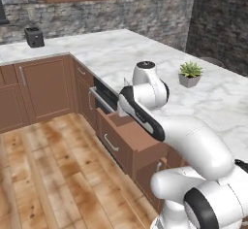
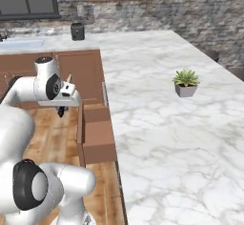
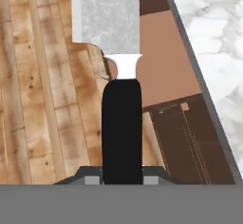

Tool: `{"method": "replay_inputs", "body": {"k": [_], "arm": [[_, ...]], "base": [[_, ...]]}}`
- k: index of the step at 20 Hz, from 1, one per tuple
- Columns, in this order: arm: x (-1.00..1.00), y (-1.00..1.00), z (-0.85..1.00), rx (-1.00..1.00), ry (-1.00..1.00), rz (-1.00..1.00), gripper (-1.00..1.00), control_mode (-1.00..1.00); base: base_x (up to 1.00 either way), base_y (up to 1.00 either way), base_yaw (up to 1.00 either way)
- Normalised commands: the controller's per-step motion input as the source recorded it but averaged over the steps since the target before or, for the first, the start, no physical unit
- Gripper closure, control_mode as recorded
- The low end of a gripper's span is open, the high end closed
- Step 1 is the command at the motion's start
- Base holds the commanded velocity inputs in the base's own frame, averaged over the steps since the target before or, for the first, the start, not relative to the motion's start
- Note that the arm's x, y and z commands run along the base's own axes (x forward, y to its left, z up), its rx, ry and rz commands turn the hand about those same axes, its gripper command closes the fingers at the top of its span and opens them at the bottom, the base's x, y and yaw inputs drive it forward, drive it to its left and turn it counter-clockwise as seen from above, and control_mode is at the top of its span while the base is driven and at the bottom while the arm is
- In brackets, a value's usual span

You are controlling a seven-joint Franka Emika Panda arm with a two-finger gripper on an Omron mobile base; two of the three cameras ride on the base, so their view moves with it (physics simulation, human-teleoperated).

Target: Pick up the metallic utensils from the counter and place them in the open drawer. Make sure not to pick up any wooden utensils.

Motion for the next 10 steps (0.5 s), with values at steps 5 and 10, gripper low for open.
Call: {"method": "replay_inputs", "body": {"k": [5,10], "arm": [[0.8,0.05,-0.73,0.0,-0.12,0.05,1.0,-1.0],[0.75,-0.01,-0.41,0.02,-0.11,0.1,1.0,-1.0]], "base": [[0.0,0.0,0.0],[0.0,0.0,0.0]]}}
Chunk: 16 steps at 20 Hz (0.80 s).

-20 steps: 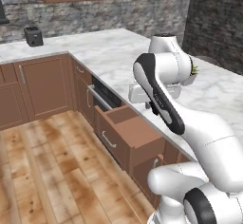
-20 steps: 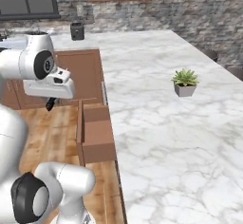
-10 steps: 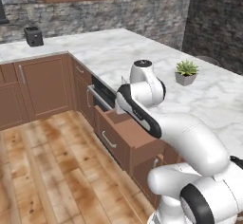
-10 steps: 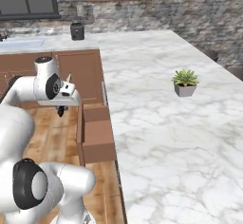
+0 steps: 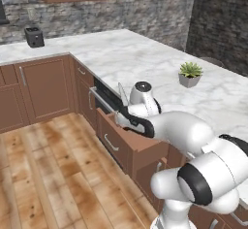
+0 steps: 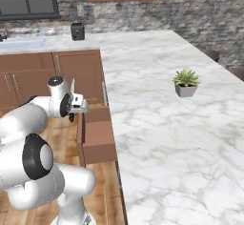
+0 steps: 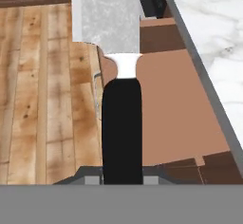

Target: Pick up the metallic utensils from the counter and place them in the open drawer. Make sure not to pick up any wooden utensils.

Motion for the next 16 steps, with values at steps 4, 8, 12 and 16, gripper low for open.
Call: {"method": "replay_inputs", "body": {"k": [4,8,12,16], "arm": [[0.79,-0.01,-0.2,0.02,0.0,0.22,1.0,-1.0],[0.46,0.0,-0.07,0.0,0.17,0.26,1.0,-1.0],[0.15,0.0,0.0,-0.01,0.38,0.17,1.0,-1.0],[0.08,0.0,0.04,-0.08,0.48,0.05,1.0,-1.0]], "base": [[0.0,0.0,0.0],[0.0,0.0,0.0],[0.0,0.0,0.0],[0.0,0.0,0.0]]}}
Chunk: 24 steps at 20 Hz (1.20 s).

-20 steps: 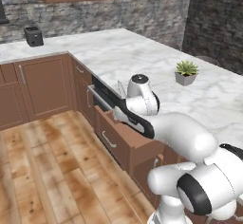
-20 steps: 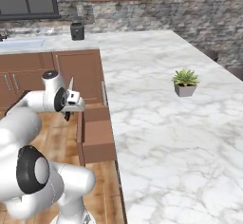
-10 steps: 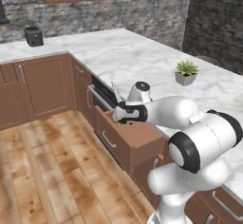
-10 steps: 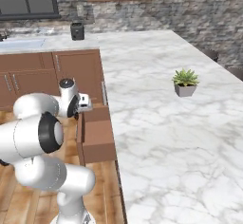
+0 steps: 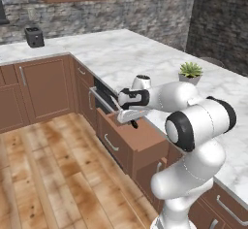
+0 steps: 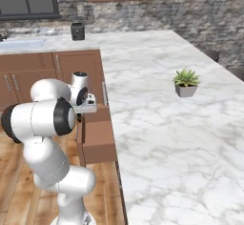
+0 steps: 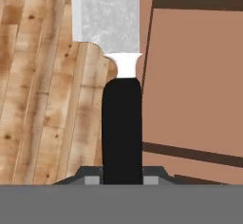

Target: Pick up the metallic utensils from the counter and place them in the open drawer. Make sure not to pick up any wooden utensils.

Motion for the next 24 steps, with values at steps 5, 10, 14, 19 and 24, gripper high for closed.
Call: {"method": "replay_inputs", "body": {"k": [5,10,14,19,24], "arm": [[0.09,0.0,0.01,-0.12,0.38,-0.02,1.0,-1.0],[0.08,0.0,-0.11,-0.09,0.22,-0.1,1.0,-1.0],[0.23,0.0,-0.45,0.0,0.06,-0.09,1.0,-1.0],[0.46,0.0,-0.62,0.0,0.0,-0.05,1.0,-1.0],[0.43,0.0,-0.35,0.0,0.0,-0.05,1.0,-1.0]], "base": [[0.0,0.0,0.0],[0.0,0.0,0.0],[0.0,0.0,0.0],[0.0,0.0,0.0],[0.0,0.0,0.0]]}}
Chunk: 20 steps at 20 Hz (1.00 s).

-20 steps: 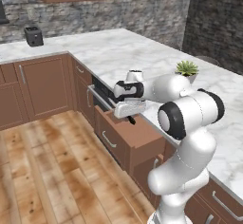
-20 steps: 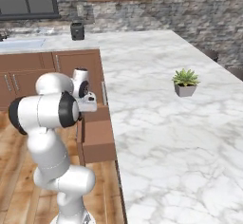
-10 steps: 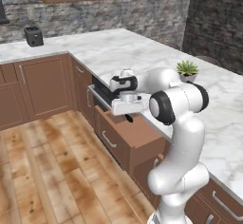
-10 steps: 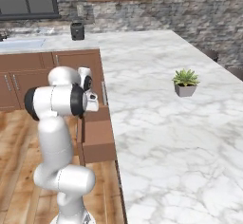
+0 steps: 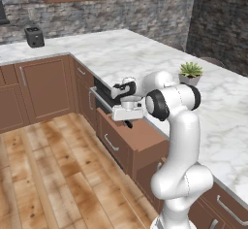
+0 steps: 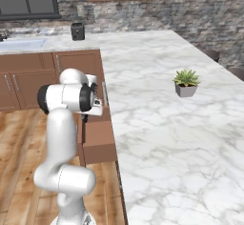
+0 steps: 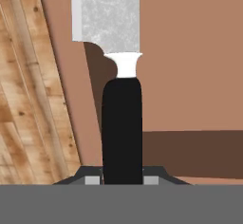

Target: Pick up the metallic utensils from the counter and place them in the open drawer. Make sure not to pick up any wooden utensils.

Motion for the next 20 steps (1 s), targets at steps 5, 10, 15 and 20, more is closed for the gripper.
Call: {"method": "replay_inputs", "body": {"k": [5,10,15,20], "arm": [[0.3,0.0,-0.15,-0.01,0.0,-0.03,1.0,-1.0],[0.22,0.0,-0.26,-0.03,0.0,-0.02,1.0,-1.0],[0.13,0.05,-0.39,-0.04,0.0,-0.02,1.0,-1.0],[0.0,0.13,-0.33,-0.03,0.0,-0.01,1.0,-1.0]], "base": [[0.0,0.0,0.0],[0.0,0.0,0.0],[0.0,0.0,0.0],[0.0,0.0,0.0]]}}
